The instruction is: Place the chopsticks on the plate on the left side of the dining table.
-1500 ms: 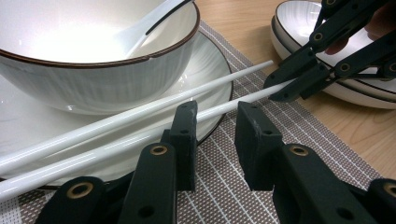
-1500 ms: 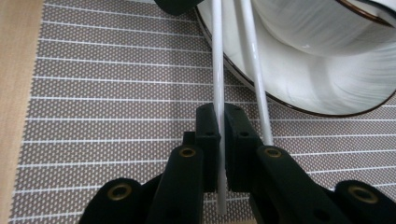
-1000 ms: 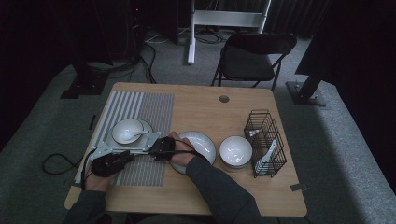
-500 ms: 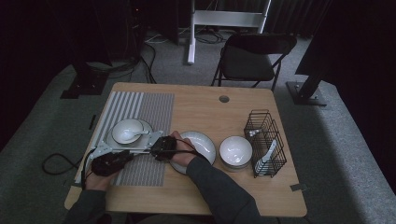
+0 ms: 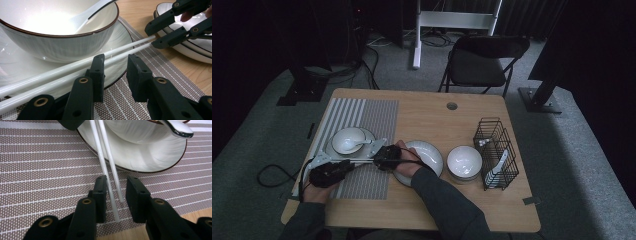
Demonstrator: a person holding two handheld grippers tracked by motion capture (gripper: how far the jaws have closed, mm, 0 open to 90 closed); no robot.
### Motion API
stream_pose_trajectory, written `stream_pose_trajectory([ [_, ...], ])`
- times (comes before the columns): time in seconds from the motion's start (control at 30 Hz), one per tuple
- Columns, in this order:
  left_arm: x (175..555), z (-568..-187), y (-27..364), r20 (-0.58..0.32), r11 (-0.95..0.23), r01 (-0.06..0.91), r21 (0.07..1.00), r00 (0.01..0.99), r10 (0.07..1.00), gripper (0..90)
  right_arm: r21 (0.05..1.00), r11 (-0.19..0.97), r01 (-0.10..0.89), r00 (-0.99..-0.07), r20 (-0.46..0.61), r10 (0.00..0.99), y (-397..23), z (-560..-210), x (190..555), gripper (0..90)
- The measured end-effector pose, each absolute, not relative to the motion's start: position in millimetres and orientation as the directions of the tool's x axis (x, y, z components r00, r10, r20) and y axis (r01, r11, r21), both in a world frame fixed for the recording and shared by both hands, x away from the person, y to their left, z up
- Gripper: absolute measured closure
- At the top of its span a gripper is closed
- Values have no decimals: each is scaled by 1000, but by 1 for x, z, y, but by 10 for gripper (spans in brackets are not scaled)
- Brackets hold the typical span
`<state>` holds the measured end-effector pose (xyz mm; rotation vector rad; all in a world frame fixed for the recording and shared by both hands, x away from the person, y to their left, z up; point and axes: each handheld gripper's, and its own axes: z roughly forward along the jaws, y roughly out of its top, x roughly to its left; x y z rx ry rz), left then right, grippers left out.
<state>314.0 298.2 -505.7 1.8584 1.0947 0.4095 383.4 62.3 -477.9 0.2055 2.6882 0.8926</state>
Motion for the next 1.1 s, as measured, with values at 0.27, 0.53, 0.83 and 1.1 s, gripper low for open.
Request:
stream_pose_trajectory([
  [0.27, 315, -505, 298, -152, -194, 516, 834, 553, 819, 685, 602, 797, 51, -944, -232, 235, 63, -479, 385, 748],
  [0.53, 315, -505, 297, -152, -195, 517, 833, 553, 819, 685, 603, 796, 53, -944, -229, 237, 65, -479, 385, 772],
  [0.83, 316, -506, 297, -156, -190, 519, 833, 550, 821, 686, 631, 774, 63, -943, -216, 252, 60, -472, 384, 641],
  [1.1, 318, -507, 298, -159, -184, 522, 833, 544, 824, 686, 687, 723, 77, -917, -236, 321, 39, -447, 387, 634],
])
